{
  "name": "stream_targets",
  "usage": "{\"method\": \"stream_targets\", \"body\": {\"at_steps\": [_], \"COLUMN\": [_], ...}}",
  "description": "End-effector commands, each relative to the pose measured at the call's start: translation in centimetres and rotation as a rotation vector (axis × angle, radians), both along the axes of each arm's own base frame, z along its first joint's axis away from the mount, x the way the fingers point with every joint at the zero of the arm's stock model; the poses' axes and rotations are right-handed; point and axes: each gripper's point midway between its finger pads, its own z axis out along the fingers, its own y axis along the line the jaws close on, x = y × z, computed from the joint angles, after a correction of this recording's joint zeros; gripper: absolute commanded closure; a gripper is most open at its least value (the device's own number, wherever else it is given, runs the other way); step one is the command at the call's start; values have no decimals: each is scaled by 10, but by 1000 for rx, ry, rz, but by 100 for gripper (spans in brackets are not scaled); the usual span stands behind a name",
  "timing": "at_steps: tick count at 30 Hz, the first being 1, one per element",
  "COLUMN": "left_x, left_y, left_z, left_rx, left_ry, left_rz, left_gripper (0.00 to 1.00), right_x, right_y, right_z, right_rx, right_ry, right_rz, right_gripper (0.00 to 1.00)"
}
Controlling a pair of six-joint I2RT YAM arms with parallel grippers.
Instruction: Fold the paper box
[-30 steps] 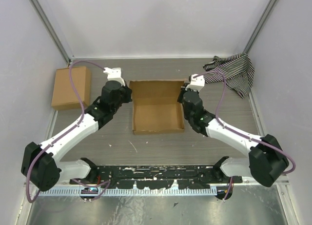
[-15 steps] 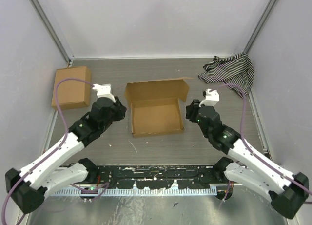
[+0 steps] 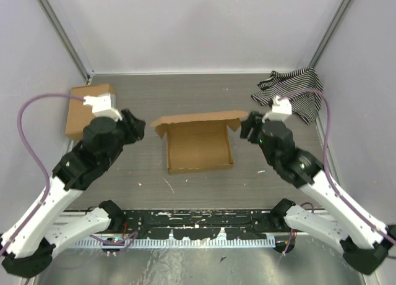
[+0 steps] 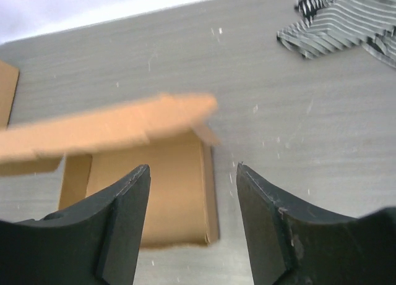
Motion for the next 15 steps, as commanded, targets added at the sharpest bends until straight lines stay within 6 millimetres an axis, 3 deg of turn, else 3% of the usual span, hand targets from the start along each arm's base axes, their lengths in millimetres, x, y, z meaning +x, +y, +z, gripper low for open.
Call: {"method": "stream_targets", "body": {"at_steps": [1,3,6,10,15], "left_x": [35,47,51,39,11], "left_y": [-12,-26,-43,-33,-18], "left_z": [37,47,36,14,-1], "left_rx": [139,177,237,270,199], "left_ry": [-24,9,109,165,187], "left_rz": [16,-8,-80,-79,-75], "left_gripper": [42,42,43,40,37], "right_x": [38,53,62,44,12], "right_y": [9,15,25,20,4], "right_z": [62,69,61,36,-12], "right_rx": [-136,-177,-194,-203,-198], "right_ry": [-66,-42,45,99,233], "right_rz": [-31,-28,38,91,135], "right_gripper": [34,32,31,27,21]}}
